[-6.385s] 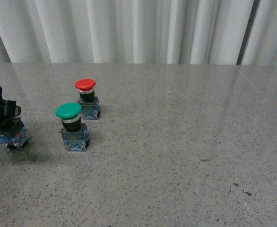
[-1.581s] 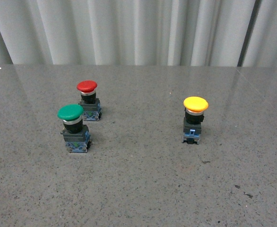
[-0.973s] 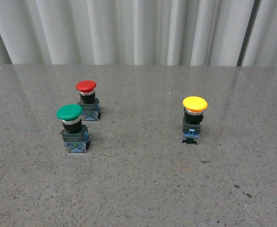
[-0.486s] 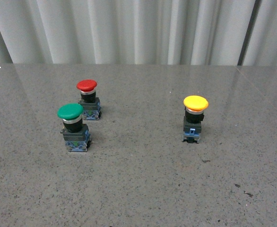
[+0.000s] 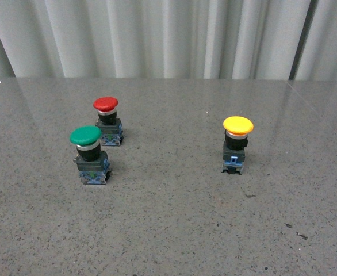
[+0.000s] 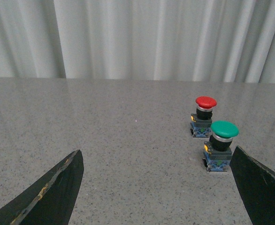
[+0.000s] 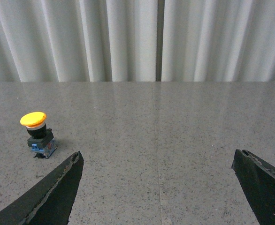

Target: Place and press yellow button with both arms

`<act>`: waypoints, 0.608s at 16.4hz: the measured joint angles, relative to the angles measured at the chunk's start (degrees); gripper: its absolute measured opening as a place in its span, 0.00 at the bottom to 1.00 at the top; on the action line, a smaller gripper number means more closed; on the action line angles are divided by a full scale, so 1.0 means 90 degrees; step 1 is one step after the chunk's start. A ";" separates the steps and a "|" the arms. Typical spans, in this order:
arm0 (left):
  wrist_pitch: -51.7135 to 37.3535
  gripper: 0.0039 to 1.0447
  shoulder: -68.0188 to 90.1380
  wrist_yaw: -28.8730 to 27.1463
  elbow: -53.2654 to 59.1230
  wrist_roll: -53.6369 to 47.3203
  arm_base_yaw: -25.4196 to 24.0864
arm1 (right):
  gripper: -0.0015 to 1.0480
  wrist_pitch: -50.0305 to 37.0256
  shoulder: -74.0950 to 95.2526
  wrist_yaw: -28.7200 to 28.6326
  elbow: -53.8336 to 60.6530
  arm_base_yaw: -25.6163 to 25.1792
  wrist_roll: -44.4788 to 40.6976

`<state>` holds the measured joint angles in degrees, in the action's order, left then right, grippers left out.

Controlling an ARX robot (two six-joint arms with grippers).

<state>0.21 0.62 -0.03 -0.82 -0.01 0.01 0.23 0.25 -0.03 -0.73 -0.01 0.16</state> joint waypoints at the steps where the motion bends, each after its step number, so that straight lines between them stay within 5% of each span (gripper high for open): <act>1: 0.0000 0.94 0.0000 0.0002 0.0000 0.0000 0.0000 | 0.94 0.0000 0.0000 0.0000 0.0000 0.0000 0.0000; 4: 0.0000 0.94 0.0000 0.0002 0.0000 -0.0002 0.0000 | 0.94 0.0036 0.0010 -0.0075 -0.0002 -0.0019 0.0051; 5: 0.0002 0.94 0.0000 -0.0002 0.0000 -0.0002 0.0000 | 0.94 -0.0002 0.0233 -0.0716 -0.0022 -0.0294 0.0340; 8: 0.0002 0.94 0.0000 0.0005 0.0000 -0.0002 0.0000 | 0.94 -0.1532 0.1887 -0.1693 -0.0452 -0.0408 0.0959; 10: 0.0000 0.94 0.0000 0.0002 0.0000 -0.0002 0.0000 | 0.94 -0.2730 0.3167 -0.1707 -0.1047 -0.0063 0.1025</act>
<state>0.21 0.62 -0.01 -0.82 -0.03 0.01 -24.34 28.75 -15.40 -10.15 -0.58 9.39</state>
